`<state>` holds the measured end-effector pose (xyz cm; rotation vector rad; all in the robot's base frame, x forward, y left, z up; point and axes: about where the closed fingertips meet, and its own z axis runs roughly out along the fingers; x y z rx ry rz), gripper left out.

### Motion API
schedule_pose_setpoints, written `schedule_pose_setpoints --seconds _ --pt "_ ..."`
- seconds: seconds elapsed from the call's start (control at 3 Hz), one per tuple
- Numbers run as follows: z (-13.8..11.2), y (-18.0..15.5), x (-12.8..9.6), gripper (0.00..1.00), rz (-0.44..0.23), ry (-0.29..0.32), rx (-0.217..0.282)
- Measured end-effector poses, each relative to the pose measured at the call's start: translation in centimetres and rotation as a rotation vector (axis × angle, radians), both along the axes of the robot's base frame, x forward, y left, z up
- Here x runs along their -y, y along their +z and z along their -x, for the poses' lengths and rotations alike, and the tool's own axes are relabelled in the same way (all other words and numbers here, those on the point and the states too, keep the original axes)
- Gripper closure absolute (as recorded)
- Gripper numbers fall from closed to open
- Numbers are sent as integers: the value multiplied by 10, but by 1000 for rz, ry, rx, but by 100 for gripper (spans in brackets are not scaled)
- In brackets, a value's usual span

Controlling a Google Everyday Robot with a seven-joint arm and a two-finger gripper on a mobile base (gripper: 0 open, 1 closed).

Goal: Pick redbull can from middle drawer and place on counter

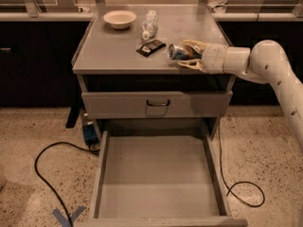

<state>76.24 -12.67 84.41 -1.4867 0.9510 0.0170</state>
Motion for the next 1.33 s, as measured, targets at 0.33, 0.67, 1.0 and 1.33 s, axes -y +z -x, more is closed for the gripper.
schedule_pose_setpoints --seconds 0.33,0.67,1.0,1.33 --pt "0 0 0 36 0 0 0" --pt "0 0 0 12 0 0 0" --pt "0 0 0 0 0 0 0" --pt "0 0 0 0 0 0 0"
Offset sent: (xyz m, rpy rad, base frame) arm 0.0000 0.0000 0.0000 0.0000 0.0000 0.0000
